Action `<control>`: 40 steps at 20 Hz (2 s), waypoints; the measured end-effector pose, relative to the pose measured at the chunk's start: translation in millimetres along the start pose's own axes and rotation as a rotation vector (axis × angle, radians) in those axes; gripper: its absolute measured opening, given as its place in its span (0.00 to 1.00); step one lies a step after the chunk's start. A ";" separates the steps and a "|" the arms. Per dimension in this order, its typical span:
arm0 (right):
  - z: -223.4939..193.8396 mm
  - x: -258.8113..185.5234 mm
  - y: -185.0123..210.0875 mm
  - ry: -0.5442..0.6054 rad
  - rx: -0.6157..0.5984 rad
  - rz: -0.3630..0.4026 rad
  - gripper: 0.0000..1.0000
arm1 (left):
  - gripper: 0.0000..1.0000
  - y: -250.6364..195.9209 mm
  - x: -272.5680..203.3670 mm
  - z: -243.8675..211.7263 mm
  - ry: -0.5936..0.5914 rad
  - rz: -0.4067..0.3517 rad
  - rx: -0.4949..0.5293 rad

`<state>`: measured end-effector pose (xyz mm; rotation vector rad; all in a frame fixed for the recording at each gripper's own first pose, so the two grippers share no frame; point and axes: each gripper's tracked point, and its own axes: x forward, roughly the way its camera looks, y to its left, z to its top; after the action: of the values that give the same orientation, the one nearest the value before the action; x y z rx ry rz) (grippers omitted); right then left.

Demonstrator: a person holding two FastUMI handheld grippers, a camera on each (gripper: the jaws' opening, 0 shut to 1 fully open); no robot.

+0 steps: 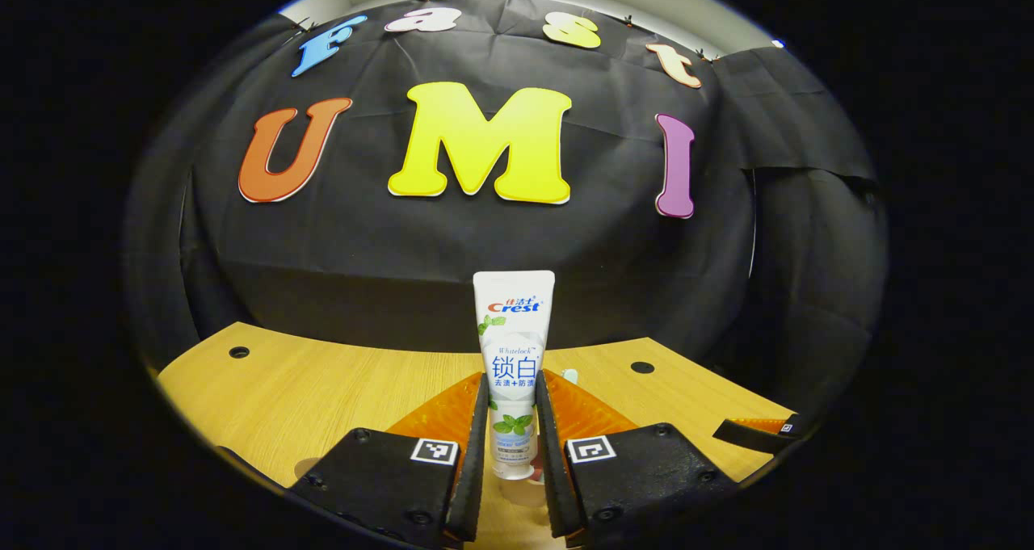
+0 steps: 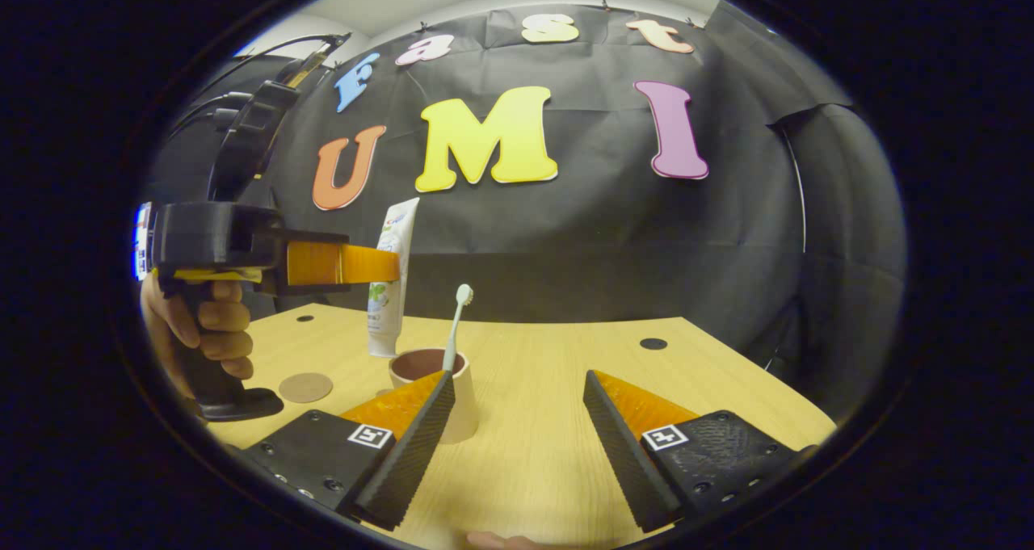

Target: Put the toothbrush and toothpaste on the desktop into the cup, then pick up the cup and place it on the coaster on the desktop.

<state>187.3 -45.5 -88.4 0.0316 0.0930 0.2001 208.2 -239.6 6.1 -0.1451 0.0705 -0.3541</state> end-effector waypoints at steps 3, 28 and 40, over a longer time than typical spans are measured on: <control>1.2 0.9 -2.3 -0.007 0.015 -0.006 0.95 | 0.35 -8.9 7.6 3.0 -0.005 -0.019 -0.004; 22.4 -33.3 37.7 0.051 -0.027 -0.040 0.95 | 0.67 20.6 -93.1 -17.8 0.058 0.003 -0.008; 3.1 -29.7 80.0 0.182 -0.084 -0.086 0.95 | 0.94 78.6 -177.4 -65.5 0.059 0.069 0.095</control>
<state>142.8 26.8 -79.4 -0.0739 0.2670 0.1207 62.8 -113.0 -63.0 -0.0381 0.1164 -0.2921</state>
